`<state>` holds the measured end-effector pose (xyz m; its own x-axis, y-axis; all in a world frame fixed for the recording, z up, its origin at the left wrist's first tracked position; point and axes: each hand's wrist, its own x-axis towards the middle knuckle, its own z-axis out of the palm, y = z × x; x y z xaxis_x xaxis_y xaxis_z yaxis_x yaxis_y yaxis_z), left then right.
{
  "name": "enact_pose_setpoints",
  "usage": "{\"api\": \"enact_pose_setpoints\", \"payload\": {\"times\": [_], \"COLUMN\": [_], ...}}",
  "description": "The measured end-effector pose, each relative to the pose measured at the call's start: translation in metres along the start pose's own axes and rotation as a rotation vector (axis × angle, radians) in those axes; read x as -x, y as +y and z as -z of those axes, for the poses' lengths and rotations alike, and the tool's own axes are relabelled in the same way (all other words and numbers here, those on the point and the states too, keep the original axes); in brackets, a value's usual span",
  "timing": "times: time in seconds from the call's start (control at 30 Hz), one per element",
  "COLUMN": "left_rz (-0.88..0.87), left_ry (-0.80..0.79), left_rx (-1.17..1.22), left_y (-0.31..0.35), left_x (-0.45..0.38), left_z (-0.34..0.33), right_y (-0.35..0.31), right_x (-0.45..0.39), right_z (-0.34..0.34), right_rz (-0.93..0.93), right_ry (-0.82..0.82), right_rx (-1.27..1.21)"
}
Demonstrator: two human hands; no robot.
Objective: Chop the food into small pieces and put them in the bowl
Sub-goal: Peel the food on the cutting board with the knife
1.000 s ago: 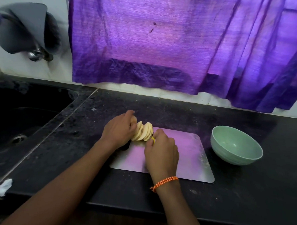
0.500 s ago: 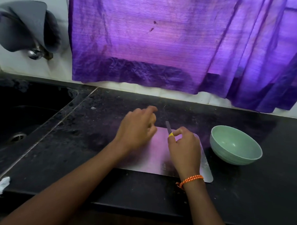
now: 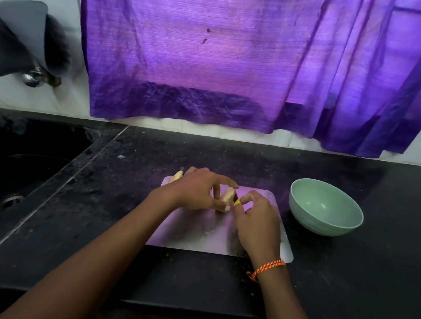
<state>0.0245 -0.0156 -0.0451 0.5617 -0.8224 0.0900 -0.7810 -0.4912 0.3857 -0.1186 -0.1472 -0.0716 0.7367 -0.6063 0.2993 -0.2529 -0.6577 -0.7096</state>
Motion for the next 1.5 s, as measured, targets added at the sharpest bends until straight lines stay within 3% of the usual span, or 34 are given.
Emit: {"api": "enact_pose_setpoints", "payload": {"times": [0.23, 0.33, 0.8, 0.93, 1.5], "left_rz": [-0.009, 0.029, -0.011, 0.0, 0.0], "left_ry": [-0.141, -0.083, 0.15, 0.245, 0.175], "left_rx": [0.077, 0.166, 0.123, 0.126, 0.206], "left_y": [-0.011, -0.011, -0.016, -0.013, -0.029], "left_x": [-0.01, -0.01, -0.004, 0.0, -0.003], "left_z": [0.013, 0.01, -0.017, -0.023, -0.018], "right_y": [-0.005, -0.007, -0.004, -0.006, -0.013], "right_x": [-0.003, -0.004, -0.003, 0.008, 0.023], "right_z": [0.002, 0.001, 0.008, 0.005, 0.003], "right_rz": [-0.011, -0.002, 0.05, 0.138, 0.229], "right_ry": [-0.04, -0.05, 0.008, 0.051, 0.043], "right_rx": [-0.012, -0.006, 0.077, 0.147, 0.343]}}
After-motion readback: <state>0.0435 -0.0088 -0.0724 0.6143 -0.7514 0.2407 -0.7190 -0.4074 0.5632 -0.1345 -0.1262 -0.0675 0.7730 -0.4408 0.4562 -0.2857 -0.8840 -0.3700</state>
